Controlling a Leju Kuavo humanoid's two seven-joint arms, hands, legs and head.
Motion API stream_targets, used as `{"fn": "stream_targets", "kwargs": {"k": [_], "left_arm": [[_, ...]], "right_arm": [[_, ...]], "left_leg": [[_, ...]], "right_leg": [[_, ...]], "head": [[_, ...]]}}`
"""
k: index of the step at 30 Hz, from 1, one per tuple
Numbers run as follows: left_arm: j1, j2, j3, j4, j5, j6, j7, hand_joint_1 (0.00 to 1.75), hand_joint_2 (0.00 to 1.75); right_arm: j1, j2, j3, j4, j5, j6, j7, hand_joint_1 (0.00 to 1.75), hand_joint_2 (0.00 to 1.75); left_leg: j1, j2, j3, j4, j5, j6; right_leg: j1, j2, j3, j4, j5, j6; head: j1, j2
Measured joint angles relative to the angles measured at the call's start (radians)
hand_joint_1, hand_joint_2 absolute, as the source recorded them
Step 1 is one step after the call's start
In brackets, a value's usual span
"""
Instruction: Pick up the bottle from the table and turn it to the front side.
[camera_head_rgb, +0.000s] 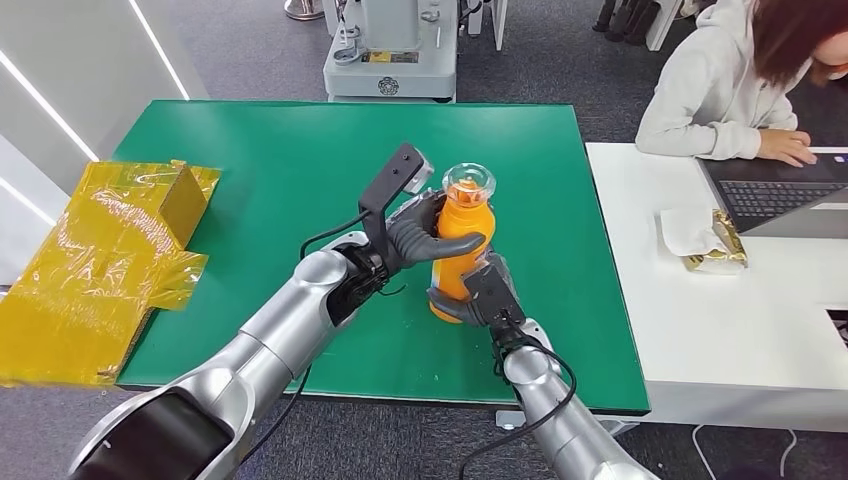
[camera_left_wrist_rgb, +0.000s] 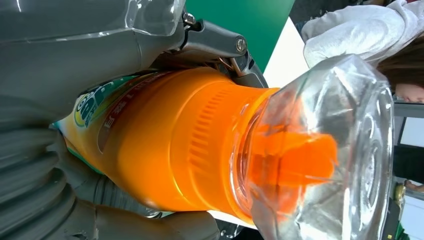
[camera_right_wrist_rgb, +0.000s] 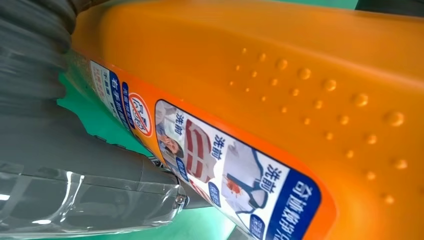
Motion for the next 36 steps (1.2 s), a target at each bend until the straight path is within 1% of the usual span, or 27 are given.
{"fn": "stream_targets", "kwargs": {"k": [2, 5, 9, 13, 17, 24, 28, 31, 36], "left_arm": [[0.002, -0.001, -0.001, 0.0, -0.009, 0.012, -0.016, 1.75, 1.75], [0.01, 0.0, -0.001, -0.001, -0.029, 0.048, -0.068, 1.75, 1.75], [0.015, 0.011, -0.001, -0.009, -0.045, 0.093, -0.12, 1.75, 1.75], [0.02, 0.036, 0.003, -0.012, -0.047, 0.112, -0.127, 1.75, 1.75], [0.032, 0.057, 0.005, -0.012, -0.056, 0.115, -0.141, 1.75, 1.75], [0.035, 0.083, 0.019, -0.012, -0.094, 0.171, -0.173, 1.75, 1.75], [0.035, 0.101, 0.034, -0.012, -0.113, 0.202, -0.192, 1.75, 1.75], [0.035, 0.113, 0.036, -0.012, -0.157, 0.247, -0.212, 1.75, 1.75], [0.034, 0.135, 0.04, -0.015, -0.269, 0.381, -0.27, 1.75, 1.75]], "right_arm": [[0.0, 0.0, -0.002, -0.001, -0.005, 0.002, -0.002, 0.0, 1.75], [0.007, 0.0, -0.007, -0.023, -0.021, 0.011, -0.013, 0.0, 1.75], [0.059, -0.006, -0.014, -0.127, -0.047, 0.029, -0.015, 0.0, 1.75], [0.129, -0.024, -0.016, -0.267, -0.078, 0.051, -0.015, 0.0, 1.75], [0.181, -0.042, -0.014, -0.371, -0.089, 0.06, -0.01, 0.0, 1.75], [0.256, -0.06, -0.002, -0.49, -0.102, 0.06, -0.011, 0.0, 1.75], [0.279, -0.069, 0.004, -0.533, -0.104, 0.06, -0.012, 0.0, 1.75], [0.287, -0.072, 0.01, -0.552, -0.105, 0.06, -0.012, 0.0, 1.75], [0.296, -0.073, 0.021, -0.576, -0.107, 0.061, -0.011, 0.0, 1.75]], "left_leg": [[0.0, 0.0, 0.0, 0.0, 0.0, 0.0], [0.0, 0.0, 0.0, 0.0, 0.0, 0.0], [0.0, 0.0, 0.0, 0.0, 0.0, 0.0], [0.0, 0.0, 0.0, 0.0, 0.0, 0.0], [0.0, 0.0, 0.0, 0.0, 0.0, 0.0], [0.0, 0.0, 0.0, 0.0, 0.0, 0.0], [0.0, 0.0, 0.0, -0.001, 0.0, 0.0], [0.0, 0.0, 0.0, -0.001, 0.0, 0.0], [0.0, 0.0, 0.0, -0.001, 0.0, 0.0]], "right_leg": [[0.0, 0.0, 0.0, 0.0, 0.0, 0.0], [0.0, 0.0, 0.0, 0.0, 0.0, 0.0], [0.0, 0.0, 0.0, 0.0, 0.0, 0.0], [0.0, 0.0, 0.0, 0.0, 0.0, 0.0], [0.0, 0.0, 0.0, 0.0, 0.0, 0.0], [0.0, 0.0, 0.0, 0.0, 0.0, 0.0], [0.0, 0.0, 0.0, 0.0, 0.0, 0.0], [0.0, 0.0, 0.0, 0.0, 0.0, 0.0], [0.0, 0.0, 0.0, 0.0, 0.0, 0.0]], "head": [[0.0, 0.0], [0.0, 0.0], [0.0, 0.0], [0.0, 0.0], [0.0, 0.0], [0.0, 0.0], [0.0, 0.0], [0.0, 0.0], [0.0, 0.0]]}}
